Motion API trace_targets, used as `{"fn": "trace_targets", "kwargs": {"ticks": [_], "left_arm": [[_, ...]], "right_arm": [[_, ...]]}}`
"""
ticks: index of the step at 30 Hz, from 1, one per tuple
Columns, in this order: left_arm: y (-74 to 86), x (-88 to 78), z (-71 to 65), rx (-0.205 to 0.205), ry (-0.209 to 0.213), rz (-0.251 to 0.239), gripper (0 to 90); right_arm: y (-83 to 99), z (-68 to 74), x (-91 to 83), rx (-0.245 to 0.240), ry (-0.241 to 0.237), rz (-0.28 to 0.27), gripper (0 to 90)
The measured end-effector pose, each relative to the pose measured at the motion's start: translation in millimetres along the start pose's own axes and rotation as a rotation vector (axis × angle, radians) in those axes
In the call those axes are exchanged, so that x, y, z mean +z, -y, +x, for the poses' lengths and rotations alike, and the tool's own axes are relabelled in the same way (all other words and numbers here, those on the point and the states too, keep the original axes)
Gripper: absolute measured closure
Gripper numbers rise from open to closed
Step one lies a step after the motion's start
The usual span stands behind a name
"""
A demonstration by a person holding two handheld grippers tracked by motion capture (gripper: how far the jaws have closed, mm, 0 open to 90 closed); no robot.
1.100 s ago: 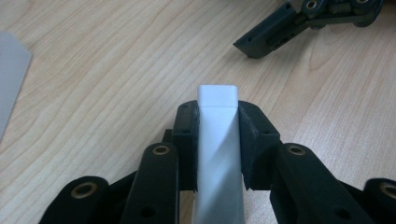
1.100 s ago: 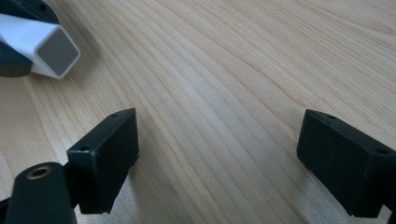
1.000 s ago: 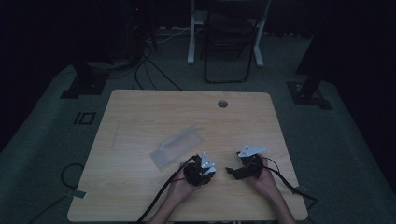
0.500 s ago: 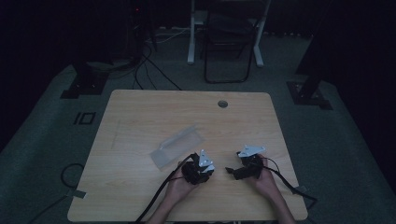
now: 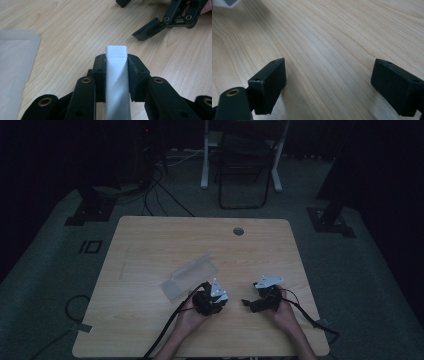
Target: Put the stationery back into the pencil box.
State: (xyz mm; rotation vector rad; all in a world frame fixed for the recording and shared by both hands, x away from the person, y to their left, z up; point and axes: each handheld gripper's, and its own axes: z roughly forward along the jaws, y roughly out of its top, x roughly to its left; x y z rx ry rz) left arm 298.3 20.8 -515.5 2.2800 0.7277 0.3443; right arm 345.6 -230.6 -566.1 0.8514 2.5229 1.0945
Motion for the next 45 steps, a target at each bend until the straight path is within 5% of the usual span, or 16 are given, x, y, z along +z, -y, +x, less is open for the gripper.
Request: {"fn": "trace_targets", "kwargs": {"ticks": [45], "left_arm": [[-11.9,-22.4,23.4,0.03,-0.041,-0.05,71.1]], "right_arm": [[0.0,0.0,0.0,0.0,-0.001,0.0,12.7]]}}
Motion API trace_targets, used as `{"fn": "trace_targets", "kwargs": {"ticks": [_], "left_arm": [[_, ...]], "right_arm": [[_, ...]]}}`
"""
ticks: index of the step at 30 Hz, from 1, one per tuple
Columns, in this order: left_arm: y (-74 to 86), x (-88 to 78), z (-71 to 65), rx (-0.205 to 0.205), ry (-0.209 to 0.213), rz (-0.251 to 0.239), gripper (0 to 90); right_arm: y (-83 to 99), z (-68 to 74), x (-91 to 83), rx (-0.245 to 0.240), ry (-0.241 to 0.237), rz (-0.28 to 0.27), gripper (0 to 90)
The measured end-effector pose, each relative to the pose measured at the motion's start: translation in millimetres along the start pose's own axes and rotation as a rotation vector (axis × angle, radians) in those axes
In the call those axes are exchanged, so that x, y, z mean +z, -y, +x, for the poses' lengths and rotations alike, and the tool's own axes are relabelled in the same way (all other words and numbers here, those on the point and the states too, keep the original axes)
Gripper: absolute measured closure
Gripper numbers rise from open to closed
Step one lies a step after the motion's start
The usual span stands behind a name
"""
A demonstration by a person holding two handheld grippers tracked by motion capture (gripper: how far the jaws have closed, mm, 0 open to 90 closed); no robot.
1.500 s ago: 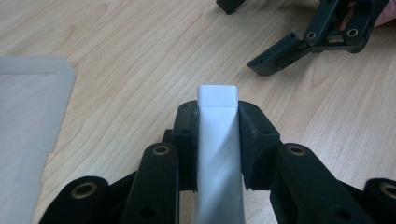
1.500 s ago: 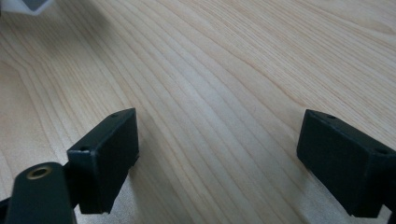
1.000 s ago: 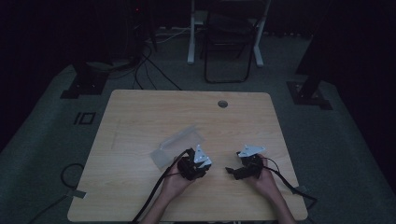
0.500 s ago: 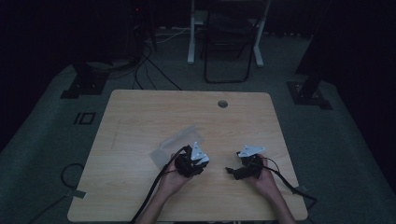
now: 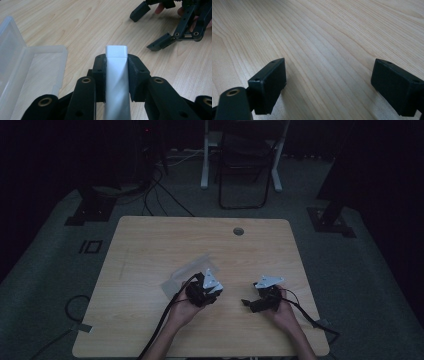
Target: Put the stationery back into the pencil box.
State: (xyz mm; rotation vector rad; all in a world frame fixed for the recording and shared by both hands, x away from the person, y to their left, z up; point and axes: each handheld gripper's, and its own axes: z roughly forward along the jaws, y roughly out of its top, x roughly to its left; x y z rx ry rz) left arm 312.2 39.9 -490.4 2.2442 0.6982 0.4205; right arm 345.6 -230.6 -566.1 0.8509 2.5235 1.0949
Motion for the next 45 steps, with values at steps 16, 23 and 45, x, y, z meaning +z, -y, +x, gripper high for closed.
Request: {"fn": "trace_targets", "kwargs": {"ticks": [16,23,45], "left_arm": [[-3.2,-4.0,9.8,0.0,-0.021,-0.01,71.1],[-3.4,-4.8,14.6,-0.003,-0.036,-0.012,71.1],[-1.3,-3.9,27.5,-0.015,-0.065,-0.025,71.1]], "right_arm": [[0.0,0.1,0.0,0.002,0.0,0.0,12.7],[-0.1,0.1,0.0,0.003,0.0,0.0,12.7],[-0.1,0.1,0.0,0.002,0.001,-0.001,12.7]]}}
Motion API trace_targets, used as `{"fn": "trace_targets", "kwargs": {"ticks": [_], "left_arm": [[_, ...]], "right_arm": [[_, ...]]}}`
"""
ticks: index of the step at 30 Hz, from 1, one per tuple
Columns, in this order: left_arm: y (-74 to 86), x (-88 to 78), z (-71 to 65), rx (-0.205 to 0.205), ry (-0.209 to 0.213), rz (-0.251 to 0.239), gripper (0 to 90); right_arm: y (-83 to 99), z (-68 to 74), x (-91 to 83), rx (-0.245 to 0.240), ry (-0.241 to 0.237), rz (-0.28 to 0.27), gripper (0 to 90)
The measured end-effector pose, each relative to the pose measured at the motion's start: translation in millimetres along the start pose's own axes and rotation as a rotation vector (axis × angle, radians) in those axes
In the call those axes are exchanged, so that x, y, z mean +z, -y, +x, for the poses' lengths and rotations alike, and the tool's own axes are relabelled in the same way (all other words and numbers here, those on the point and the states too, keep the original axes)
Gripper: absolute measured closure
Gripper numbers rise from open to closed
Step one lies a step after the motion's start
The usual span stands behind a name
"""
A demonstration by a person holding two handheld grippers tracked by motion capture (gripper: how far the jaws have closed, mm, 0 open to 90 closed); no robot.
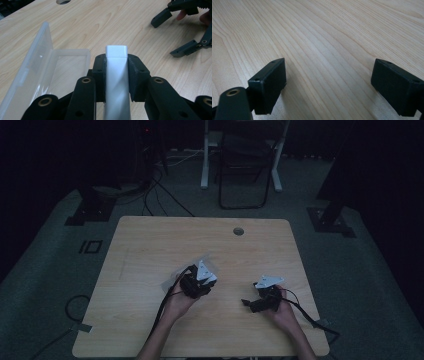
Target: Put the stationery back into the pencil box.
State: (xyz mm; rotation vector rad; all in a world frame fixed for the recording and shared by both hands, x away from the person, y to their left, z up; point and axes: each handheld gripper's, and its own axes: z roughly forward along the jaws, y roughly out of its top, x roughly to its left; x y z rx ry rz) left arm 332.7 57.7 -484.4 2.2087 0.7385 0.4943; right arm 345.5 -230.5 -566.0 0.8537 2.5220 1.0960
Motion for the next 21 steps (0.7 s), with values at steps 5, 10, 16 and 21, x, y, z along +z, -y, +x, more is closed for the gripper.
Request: {"fn": "trace_targets", "kwargs": {"ticks": [5,10,16,21], "left_arm": [[0.3,0.2,4.0,-0.002,-0.005,0.002,71.0],[1.3,0.9,6.4,-0.002,-0.01,0.005,71.0],[2.0,1.5,9.9,-0.003,-0.013,0.003,71.1],[3.1,2.6,13.1,-0.006,-0.016,0.005,71.0]], "right_arm": [[0.0,0.0,0.0,0.0,0.0,0.0,12.7],[0.0,0.0,0.0,0.0,0.0,0.0,12.7],[0.0,0.1,0.0,0.001,-0.001,0.001,12.7],[0.0,0.2,-0.1,0.003,-0.001,0.002,12.7]]}}
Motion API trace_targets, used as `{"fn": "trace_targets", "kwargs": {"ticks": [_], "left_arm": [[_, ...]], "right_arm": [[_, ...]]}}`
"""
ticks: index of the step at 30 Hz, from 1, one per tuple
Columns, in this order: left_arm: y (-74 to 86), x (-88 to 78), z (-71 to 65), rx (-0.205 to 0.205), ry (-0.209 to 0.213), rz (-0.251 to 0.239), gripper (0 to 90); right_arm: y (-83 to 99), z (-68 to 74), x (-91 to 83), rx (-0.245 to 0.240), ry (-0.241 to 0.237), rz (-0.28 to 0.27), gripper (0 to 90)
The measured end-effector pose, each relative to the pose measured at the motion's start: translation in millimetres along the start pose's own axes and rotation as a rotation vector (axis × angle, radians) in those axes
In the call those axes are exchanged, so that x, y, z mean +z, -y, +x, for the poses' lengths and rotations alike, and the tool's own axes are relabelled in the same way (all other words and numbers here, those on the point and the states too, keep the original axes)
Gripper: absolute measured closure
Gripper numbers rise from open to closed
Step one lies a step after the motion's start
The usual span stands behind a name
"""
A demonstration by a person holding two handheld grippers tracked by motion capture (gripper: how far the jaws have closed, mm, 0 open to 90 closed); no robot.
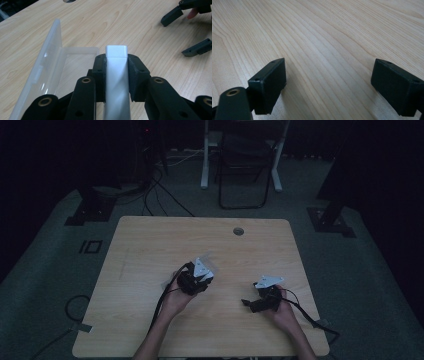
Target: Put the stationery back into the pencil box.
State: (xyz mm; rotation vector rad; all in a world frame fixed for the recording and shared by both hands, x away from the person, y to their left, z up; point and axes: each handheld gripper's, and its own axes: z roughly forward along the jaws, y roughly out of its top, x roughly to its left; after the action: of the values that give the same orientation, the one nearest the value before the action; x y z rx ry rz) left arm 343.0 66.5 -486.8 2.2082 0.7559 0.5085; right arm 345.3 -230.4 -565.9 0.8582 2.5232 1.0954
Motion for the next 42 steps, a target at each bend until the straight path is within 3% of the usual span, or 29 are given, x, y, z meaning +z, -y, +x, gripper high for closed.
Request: {"fn": "trace_targets", "kwargs": {"ticks": [27,42], "left_arm": [[6.8,9.6,15.9,-0.009,-0.021,0.037,71.0],[11.3,11.6,23.5,-0.009,-0.017,0.025,71.0]], "right_arm": [[0.1,-0.2,0.0,-0.003,0.0,0.0,12.7],[0.1,-0.2,0.1,-0.003,0.0,0.0,12.7]]}}
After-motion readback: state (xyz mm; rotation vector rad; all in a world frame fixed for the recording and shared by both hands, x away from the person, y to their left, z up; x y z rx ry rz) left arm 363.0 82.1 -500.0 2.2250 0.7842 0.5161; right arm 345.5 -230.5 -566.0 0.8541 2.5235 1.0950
